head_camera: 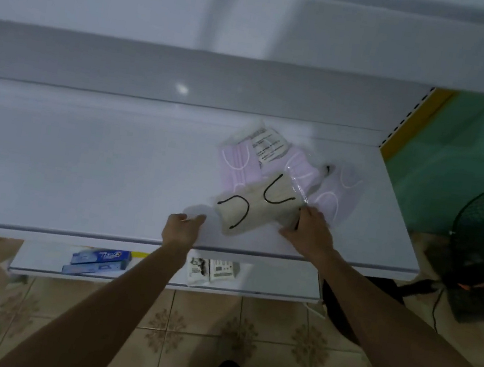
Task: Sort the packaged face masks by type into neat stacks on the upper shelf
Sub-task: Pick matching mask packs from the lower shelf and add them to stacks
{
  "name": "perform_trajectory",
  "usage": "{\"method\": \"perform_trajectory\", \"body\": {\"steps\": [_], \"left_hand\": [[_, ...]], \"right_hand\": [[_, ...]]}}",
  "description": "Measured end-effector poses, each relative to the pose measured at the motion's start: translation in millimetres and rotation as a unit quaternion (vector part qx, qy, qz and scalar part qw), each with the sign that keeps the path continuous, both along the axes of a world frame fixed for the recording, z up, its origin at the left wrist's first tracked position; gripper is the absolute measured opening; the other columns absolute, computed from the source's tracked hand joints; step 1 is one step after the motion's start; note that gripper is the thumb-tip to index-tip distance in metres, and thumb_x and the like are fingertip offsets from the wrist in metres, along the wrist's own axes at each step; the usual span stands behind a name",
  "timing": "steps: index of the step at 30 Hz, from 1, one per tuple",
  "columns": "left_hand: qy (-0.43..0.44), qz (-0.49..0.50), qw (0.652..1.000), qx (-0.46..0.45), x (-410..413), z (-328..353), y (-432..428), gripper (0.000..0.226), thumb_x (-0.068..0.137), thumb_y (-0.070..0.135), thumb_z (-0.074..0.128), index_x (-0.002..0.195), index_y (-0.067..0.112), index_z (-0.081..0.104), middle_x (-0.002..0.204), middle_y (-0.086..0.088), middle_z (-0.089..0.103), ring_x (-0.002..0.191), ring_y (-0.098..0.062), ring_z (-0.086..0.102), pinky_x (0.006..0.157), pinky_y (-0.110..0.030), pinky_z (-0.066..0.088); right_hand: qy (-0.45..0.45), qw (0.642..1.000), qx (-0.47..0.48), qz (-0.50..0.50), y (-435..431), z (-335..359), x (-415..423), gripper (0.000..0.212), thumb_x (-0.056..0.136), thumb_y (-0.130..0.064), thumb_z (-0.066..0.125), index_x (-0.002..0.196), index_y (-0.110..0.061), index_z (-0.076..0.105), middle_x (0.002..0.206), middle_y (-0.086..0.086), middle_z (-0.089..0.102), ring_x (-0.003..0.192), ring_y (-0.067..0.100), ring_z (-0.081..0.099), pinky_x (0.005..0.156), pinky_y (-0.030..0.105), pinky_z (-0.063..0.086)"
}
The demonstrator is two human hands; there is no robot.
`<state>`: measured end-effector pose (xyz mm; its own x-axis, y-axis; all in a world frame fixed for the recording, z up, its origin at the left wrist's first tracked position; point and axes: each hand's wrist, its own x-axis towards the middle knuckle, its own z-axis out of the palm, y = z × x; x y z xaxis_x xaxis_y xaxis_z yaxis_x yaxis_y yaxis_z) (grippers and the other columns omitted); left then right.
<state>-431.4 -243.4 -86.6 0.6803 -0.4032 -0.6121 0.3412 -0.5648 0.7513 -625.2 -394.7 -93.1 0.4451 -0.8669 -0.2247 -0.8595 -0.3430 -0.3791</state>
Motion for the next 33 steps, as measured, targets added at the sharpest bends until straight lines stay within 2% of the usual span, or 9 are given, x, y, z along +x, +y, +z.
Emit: {"method": "perform_trajectory", "body": {"steps": [2, 4, 8, 10, 16, 20, 24, 28, 33], "left_hand": [[-0.049, -0.019, 0.998, 0.032, -12.7, -0.5, -18.9, 0.062, 0.080, 0.032, 0.072, 0.124, -0.002, 0.044, 0.119, -0.017, 0.057, 0.113, -0.036, 0.055, 0.099, -0.038, 0.044], [-0.122, -0.047, 0.988, 0.087, -30.6, 1.9, -37.8, 0.067, 0.081, 0.036, 0.069, 0.126, -0.002, 0.037, 0.126, -0.018, 0.050, 0.119, -0.036, 0.047, 0.099, -0.039, 0.039], [-0.269, -0.143, 0.933, 0.190, -55.5, 0.5, -58.3, 0.074, 0.080, 0.044, 0.066, 0.133, 0.009, 0.028, 0.126, -0.013, 0.043, 0.116, -0.031, 0.043, 0.093, -0.040, 0.039], [-0.318, -0.189, 0.905, 0.212, -48.4, -6.5, -51.7, 0.075, 0.077, 0.039, 0.069, 0.133, 0.011, 0.028, 0.126, -0.012, 0.043, 0.115, -0.031, 0.043, 0.090, -0.039, 0.040], [-0.301, -0.130, 0.926, 0.186, 33.6, -3.9, 18.0, 0.085, 0.068, 0.026, 0.080, 0.136, 0.011, 0.031, 0.126, -0.019, 0.045, 0.117, -0.037, 0.044, 0.095, -0.046, 0.038], [-0.304, -0.105, 0.925, 0.203, 73.2, 1.8, 70.2, 0.091, 0.063, 0.022, 0.086, 0.135, 0.003, 0.034, 0.125, -0.028, 0.043, 0.115, -0.044, 0.043, 0.095, -0.048, 0.038], [-0.276, -0.059, 0.947, 0.151, 78.0, 4.5, 92.0, 0.087, 0.064, 0.013, 0.085, 0.135, 0.005, 0.035, 0.129, -0.028, 0.034, 0.116, -0.043, 0.042, 0.096, -0.044, 0.040], [-0.236, -0.002, 0.968, 0.085, 68.6, 8.7, 92.1, 0.078, 0.070, 0.007, 0.079, 0.136, 0.012, 0.036, 0.130, -0.024, 0.036, 0.115, -0.038, 0.044, 0.087, -0.037, 0.043], [-0.165, 0.077, 0.983, 0.025, 77.5, 9.8, 95.4, 0.079, 0.070, -0.001, 0.077, 0.135, 0.016, 0.036, 0.130, -0.020, 0.046, 0.113, -0.032, 0.052, 0.090, -0.037, 0.046]], "right_hand": [[0.065, 0.996, -0.064, 0.015, -2.1, -2.5, -0.5, 0.061, 0.079, -0.048, 0.067, 0.122, -0.007, 0.049, 0.125, 0.009, 0.053, 0.116, 0.030, 0.046, 0.090, 0.037, 0.040], [0.064, 0.993, -0.104, 0.010, 0.3, -5.7, 0.9, 0.055, 0.082, -0.047, 0.063, 0.119, -0.007, 0.049, 0.117, 0.011, 0.058, 0.108, 0.031, 0.051, 0.084, 0.036, 0.041], [0.053, 0.988, -0.144, 0.008, 5.3, -11.2, 2.2, 0.051, 0.092, -0.025, 0.053, 0.134, 0.000, 0.038, 0.105, 0.017, 0.063, 0.096, 0.031, 0.059, 0.069, 0.032, 0.044], [0.039, 0.987, -0.153, 0.017, 1.2, -11.2, 0.2, 0.045, 0.091, -0.013, 0.050, 0.132, 0.003, 0.041, 0.095, 0.022, 0.065, 0.085, 0.034, 0.062, 0.061, 0.032, 0.041], [0.002, 0.993, -0.107, -0.050, -11.9, -4.1, 0.1, 0.032, 0.092, -0.015, 0.051, 0.119, 0.001, 0.047, 0.098, 0.023, 0.065, 0.087, 0.037, 0.063, 0.070, 0.038, 0.047], [-0.038, 0.990, -0.126, -0.050, -0.7, 4.1, 24.2, 0.025, 0.089, -0.010, 0.049, 0.109, 0.004, 0.054, 0.084, 0.025, 0.065, 0.078, 0.039, 0.062, 0.067, 0.041, 0.047], [-0.074, 0.984, -0.160, -0.013, 24.4, 8.5, 54.8, 0.029, 0.081, -0.015, 0.040, 0.092, 0.004, 0.058, 0.071, 0.028, 0.062, 0.068, 0.042, 0.060, 0.062, 0.039, 0.041], [-0.070, 0.992, -0.101, 0.009, 41.9, 22.9, 95.3, 0.019, 0.090, -0.013, 0.047, 0.102, 0.001, 0.053, 0.091, 0.025, 0.064, 0.088, 0.041, 0.059, 0.072, 0.040, 0.042], [-0.218, 0.975, -0.016, -0.051, 35.8, 52.0, 132.5, 0.014, 0.085, -0.004, 0.054, 0.095, 0.006, 0.054, 0.090, 0.024, 0.065, 0.086, 0.035, 0.061, 0.065, 0.033, 0.040]]}}
